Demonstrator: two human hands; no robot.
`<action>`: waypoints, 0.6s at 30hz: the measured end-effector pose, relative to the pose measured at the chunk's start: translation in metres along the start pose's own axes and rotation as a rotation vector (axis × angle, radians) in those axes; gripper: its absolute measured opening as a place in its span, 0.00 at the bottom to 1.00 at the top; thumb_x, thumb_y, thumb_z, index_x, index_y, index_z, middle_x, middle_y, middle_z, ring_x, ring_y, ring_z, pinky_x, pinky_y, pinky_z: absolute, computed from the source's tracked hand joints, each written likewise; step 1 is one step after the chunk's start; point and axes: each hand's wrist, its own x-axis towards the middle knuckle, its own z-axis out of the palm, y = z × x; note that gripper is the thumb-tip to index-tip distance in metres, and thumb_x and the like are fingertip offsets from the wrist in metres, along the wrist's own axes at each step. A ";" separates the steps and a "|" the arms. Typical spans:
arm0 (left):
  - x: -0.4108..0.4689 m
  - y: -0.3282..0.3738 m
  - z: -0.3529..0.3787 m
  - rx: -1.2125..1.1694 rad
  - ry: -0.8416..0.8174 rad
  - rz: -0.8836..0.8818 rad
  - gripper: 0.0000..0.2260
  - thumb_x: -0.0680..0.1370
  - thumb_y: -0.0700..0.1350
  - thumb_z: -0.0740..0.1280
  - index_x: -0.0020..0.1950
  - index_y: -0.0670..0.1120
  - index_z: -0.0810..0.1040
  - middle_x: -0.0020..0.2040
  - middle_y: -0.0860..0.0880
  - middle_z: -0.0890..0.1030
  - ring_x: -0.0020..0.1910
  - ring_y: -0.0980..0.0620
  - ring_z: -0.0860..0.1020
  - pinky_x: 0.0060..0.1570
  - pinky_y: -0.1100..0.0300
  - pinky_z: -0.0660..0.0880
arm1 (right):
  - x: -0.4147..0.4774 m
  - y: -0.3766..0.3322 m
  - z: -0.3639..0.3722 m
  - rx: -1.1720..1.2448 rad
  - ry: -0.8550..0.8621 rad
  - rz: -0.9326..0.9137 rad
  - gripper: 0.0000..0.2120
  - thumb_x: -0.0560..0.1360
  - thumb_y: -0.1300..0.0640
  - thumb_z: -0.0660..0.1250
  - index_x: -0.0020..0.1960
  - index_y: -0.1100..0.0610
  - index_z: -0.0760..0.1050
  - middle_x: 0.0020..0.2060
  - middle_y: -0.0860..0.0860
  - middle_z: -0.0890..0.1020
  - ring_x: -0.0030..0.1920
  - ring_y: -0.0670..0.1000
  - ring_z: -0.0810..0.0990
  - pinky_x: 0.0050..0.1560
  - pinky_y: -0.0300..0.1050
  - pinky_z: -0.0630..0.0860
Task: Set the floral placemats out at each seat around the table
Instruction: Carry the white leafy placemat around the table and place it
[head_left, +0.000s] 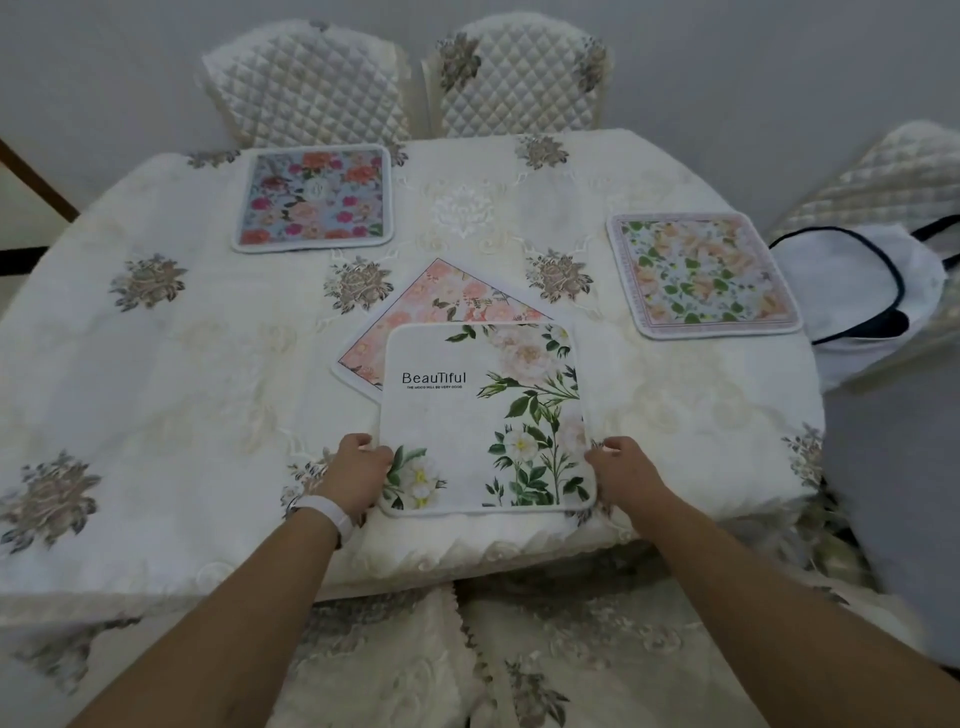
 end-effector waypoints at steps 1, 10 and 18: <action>0.004 0.001 0.001 -0.015 0.011 -0.016 0.22 0.77 0.44 0.63 0.70 0.43 0.65 0.57 0.42 0.74 0.48 0.45 0.74 0.38 0.57 0.68 | 0.004 -0.002 0.000 0.026 -0.007 0.016 0.24 0.76 0.50 0.64 0.69 0.56 0.65 0.54 0.57 0.77 0.46 0.55 0.77 0.42 0.47 0.75; 0.025 0.009 0.007 0.038 0.055 -0.016 0.10 0.74 0.46 0.66 0.47 0.39 0.78 0.41 0.42 0.80 0.43 0.41 0.78 0.35 0.58 0.69 | 0.029 -0.015 0.003 0.023 -0.058 0.011 0.16 0.76 0.52 0.65 0.61 0.57 0.74 0.53 0.55 0.79 0.50 0.55 0.79 0.48 0.50 0.76; 0.004 0.007 0.019 -0.115 0.101 0.000 0.09 0.76 0.44 0.66 0.55 0.44 0.73 0.47 0.44 0.79 0.45 0.43 0.79 0.44 0.51 0.77 | 0.026 -0.018 0.008 0.054 -0.041 -0.085 0.08 0.74 0.61 0.67 0.53 0.55 0.74 0.46 0.54 0.80 0.45 0.55 0.80 0.48 0.52 0.79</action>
